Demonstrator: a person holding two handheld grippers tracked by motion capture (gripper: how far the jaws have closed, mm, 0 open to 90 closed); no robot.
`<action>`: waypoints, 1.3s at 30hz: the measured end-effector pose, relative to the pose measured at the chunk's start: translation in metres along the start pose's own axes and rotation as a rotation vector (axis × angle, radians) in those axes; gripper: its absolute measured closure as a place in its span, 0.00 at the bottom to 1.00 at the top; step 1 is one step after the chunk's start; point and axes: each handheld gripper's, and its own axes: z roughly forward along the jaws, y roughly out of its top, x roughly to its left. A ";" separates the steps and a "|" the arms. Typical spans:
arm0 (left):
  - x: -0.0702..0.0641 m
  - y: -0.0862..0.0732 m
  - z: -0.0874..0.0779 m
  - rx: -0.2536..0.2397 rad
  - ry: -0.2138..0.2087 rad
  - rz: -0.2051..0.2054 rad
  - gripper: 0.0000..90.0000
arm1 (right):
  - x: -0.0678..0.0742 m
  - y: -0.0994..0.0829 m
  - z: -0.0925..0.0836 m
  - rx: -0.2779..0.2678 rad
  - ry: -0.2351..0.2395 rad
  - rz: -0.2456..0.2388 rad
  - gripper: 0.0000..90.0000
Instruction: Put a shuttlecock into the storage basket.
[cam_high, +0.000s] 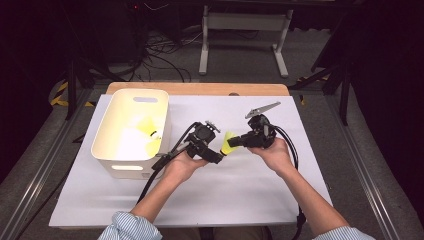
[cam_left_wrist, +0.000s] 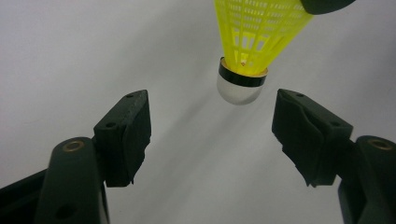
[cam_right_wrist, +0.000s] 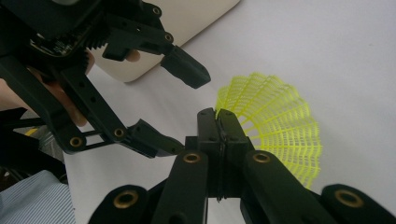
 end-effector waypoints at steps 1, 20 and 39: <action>0.000 0.000 0.001 0.001 -0.001 0.000 0.33 | 0.001 0.000 0.000 -0.001 0.004 0.001 1.00; -0.005 0.002 0.014 0.017 -0.047 0.030 0.54 | 0.009 0.003 0.006 -0.011 0.041 -0.012 1.00; -0.006 0.002 0.012 0.050 -0.051 0.051 0.72 | 0.007 0.001 0.008 -0.015 0.038 -0.006 0.99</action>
